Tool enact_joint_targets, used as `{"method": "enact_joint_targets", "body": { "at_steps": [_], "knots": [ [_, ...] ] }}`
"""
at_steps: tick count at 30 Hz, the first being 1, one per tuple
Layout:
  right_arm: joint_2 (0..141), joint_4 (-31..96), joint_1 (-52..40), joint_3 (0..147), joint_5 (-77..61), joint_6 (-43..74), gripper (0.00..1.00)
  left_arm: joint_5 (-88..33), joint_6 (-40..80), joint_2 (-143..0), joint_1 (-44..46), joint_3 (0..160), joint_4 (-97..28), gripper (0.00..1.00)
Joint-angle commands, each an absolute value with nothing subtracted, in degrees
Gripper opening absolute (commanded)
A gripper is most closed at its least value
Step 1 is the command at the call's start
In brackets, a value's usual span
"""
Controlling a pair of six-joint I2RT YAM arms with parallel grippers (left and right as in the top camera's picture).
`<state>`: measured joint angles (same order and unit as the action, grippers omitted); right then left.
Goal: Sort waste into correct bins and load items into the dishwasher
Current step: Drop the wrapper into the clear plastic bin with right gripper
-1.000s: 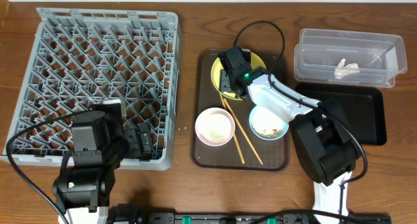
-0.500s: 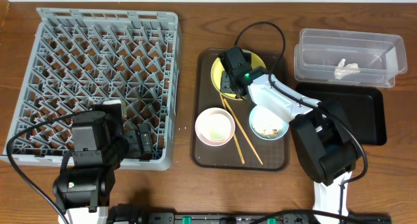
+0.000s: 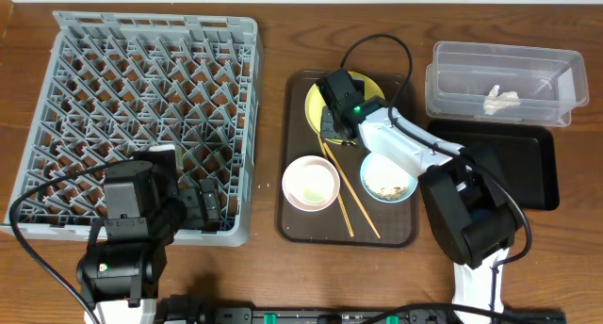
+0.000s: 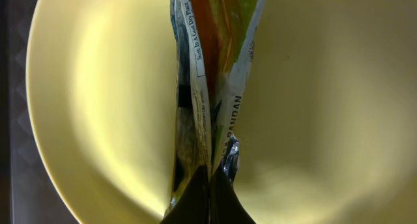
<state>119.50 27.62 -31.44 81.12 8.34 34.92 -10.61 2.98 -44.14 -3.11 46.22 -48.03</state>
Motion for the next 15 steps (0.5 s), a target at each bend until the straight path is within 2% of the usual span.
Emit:
{"method": "enact_joint_targets", "body": {
  "at_steps": [1,9,15],
  "knots": [
    [114.7,28.3,-30.0,80.7,8.9,30.5,0.01,-11.3,3.3,-44.1,-3.2,47.2,-48.2,0.94],
    [100.4,30.7,-20.8,80.7,12.8,29.8,0.01,-11.3,3.3,-44.1,-3.2,47.2,-48.2,0.94],
    [96.7,36.9,-7.8,80.7,14.0,36.9,0.04,-11.4,3.3,-44.1,-3.2,47.2,-48.2,0.94]
  ]
}}
